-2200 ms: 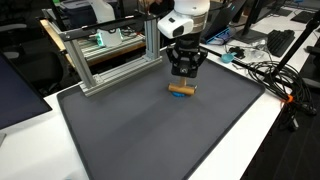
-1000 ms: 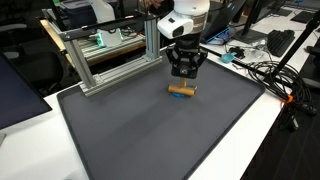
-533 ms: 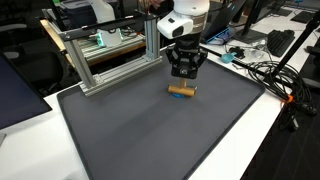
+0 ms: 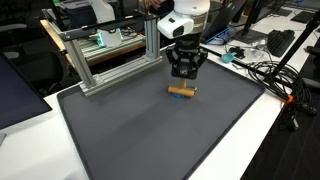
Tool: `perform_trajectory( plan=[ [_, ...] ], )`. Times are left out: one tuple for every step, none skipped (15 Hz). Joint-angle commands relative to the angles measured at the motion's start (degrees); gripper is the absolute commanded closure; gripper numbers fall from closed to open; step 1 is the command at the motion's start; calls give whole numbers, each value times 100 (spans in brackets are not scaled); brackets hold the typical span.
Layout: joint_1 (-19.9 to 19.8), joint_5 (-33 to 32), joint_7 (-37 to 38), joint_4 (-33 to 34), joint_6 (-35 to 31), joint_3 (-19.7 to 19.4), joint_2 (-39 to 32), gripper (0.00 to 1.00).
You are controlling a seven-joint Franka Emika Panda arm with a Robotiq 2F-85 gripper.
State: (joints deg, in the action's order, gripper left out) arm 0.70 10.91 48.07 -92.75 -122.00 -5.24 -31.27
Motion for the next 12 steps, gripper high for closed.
perform_trajectory(
  plan=[
    [53,-257,-9,91,-525,-118,-445,78],
    [54,-266,-9,101,-510,-120,-450,78],
    [46,-256,-28,108,-489,-109,-450,78],
    [56,-281,-21,118,-473,-116,-455,78],
    [64,-299,-18,122,-482,-118,-457,78],
    [73,-321,-11,130,-487,-122,-461,78],
    [77,-337,-13,134,-487,-121,-463,78],
    [84,-361,-7,139,-494,-124,-467,78],
    [88,-381,-6,145,-498,-124,-470,78],
    [90,-400,-6,149,-504,-124,-471,78],
    [94,-427,-4,152,-512,-127,-473,78],
    [93,-443,-8,157,-514,-124,-475,78]
  ],
)
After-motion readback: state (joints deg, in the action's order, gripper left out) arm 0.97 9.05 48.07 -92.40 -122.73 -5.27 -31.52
